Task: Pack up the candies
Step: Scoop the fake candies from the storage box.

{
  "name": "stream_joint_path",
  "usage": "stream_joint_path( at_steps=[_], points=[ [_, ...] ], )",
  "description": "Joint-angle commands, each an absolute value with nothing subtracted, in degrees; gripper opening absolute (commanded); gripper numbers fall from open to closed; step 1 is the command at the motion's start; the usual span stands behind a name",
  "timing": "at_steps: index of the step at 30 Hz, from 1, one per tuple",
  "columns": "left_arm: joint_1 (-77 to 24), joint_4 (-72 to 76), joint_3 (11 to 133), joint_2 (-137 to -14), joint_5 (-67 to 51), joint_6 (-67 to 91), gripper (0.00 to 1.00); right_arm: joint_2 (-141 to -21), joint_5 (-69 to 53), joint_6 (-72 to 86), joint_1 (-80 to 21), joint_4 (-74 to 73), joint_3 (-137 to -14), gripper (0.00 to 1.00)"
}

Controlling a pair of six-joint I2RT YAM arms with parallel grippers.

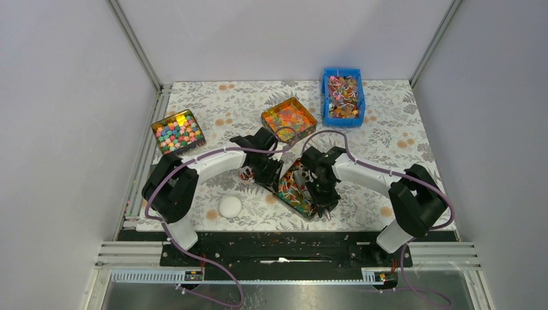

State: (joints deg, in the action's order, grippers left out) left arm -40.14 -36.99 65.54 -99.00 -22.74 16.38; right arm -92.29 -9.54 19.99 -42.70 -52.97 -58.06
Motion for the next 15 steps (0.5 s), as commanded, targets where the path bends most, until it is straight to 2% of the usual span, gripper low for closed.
stream_joint_path(
  at_steps=[1, 5, 10, 15],
  points=[
    [-39.67, -35.77, 67.56, -96.95, -26.29, 18.13, 0.28, -88.37, -5.33, 19.56, -42.02, -37.28, -55.46, 0.0],
    [-39.05, -35.86, 67.9, -96.68, -26.46, 18.1, 0.28, -88.36, -4.38, 19.9, -42.03, -37.17, -55.32, 0.0],
    [-38.98, -36.76, 68.61, -96.94, -25.54, 17.16, 0.27, -94.13, -5.9, 20.1, -42.18, -48.86, -62.5, 0.0],
    [-39.02, -38.19, 69.37, -97.45, -23.84, 15.9, 0.27, -94.95, -8.01, 20.52, -42.12, -57.03, -66.49, 0.0]
  ],
)
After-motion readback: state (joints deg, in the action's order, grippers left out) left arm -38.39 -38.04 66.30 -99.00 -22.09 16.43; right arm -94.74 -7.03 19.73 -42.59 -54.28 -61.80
